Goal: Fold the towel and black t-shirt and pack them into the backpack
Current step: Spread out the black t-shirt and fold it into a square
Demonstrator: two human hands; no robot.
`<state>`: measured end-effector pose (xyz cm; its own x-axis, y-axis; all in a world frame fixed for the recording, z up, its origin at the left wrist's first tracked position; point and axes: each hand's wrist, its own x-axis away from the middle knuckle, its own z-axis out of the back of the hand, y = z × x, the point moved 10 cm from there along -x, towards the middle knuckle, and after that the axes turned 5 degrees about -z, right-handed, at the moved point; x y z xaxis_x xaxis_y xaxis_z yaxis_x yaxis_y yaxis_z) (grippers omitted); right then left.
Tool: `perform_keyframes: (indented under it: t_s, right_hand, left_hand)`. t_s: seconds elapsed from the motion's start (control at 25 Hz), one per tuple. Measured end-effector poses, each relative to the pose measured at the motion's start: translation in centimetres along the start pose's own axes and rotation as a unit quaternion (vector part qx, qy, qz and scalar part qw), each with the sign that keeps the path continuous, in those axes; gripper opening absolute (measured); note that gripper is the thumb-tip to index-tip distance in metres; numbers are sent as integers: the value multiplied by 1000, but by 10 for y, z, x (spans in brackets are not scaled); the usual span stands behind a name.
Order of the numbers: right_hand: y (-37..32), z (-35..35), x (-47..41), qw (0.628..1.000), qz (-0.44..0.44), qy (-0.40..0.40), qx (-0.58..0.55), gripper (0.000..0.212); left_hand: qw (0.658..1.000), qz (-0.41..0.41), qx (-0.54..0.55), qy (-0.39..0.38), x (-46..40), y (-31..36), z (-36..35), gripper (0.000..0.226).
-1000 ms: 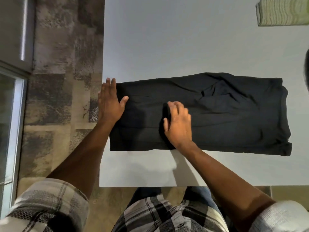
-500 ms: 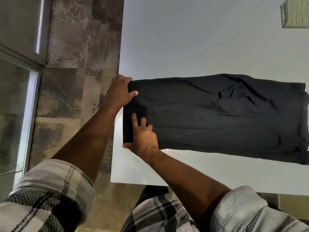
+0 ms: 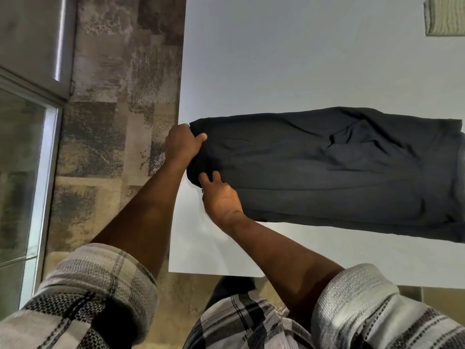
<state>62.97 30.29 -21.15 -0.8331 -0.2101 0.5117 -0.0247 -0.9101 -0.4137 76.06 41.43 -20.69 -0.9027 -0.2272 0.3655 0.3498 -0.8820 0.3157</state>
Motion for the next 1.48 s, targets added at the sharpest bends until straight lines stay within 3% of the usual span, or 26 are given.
perform_keyframes:
  t_s: [0.16,0.28,0.48,0.68,1.04,1.48]
  right_hand:
    - [11,11,2,996,-24,-25,-77,42]
    - [14,35,14,992,-4,30,-124,33]
    - [27,86,47,959,50,132,-247,19]
    - [66,140,82,924,56,178,-335,10]
    - [168,234,155,856,87,266,-436,13]
    - [369,269,211,766,-51,273,-580,14]
  left_hand:
    - [999,19,26,-24,2,5,2,47]
    - [989,54,130,-47,6,6,3,50]
    - [964,27,263,-33,21,46,27,36]
    - [950,-33,311,-16,49,131,47,21]
    - [930,-97,353,-30,101,297,40,16]
    - [930,-178,305,-100,152,500,-81,21]
